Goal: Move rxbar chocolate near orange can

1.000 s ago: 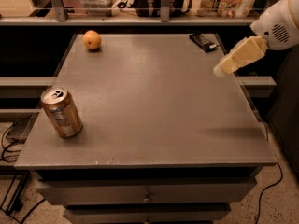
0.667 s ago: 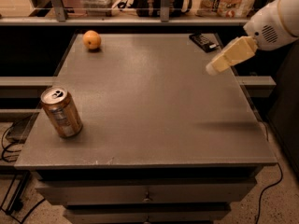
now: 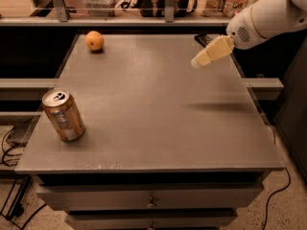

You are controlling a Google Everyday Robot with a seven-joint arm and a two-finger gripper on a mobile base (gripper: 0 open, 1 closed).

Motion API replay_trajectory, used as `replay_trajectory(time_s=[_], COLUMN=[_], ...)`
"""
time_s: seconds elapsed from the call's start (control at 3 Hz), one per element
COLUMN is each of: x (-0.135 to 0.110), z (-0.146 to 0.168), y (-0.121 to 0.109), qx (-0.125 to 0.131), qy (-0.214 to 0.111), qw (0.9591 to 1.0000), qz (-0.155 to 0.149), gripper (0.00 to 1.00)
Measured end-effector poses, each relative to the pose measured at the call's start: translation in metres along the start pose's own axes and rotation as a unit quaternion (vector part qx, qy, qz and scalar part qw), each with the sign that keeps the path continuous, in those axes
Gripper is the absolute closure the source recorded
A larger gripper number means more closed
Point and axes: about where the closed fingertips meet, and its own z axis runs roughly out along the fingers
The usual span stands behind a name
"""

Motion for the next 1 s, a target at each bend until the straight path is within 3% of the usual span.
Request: replay_trajectory(time_s=[0.67,1.0], x=[-0.022,-0.03], z=[0.077,0.115], y=[-0.051,-0.088], qx=[0.02,0.038], qy=[-0.034,-0.074], qw=[0.9976,0.9908], qz=[0.057,0.107], gripper=[0.0,0.0])
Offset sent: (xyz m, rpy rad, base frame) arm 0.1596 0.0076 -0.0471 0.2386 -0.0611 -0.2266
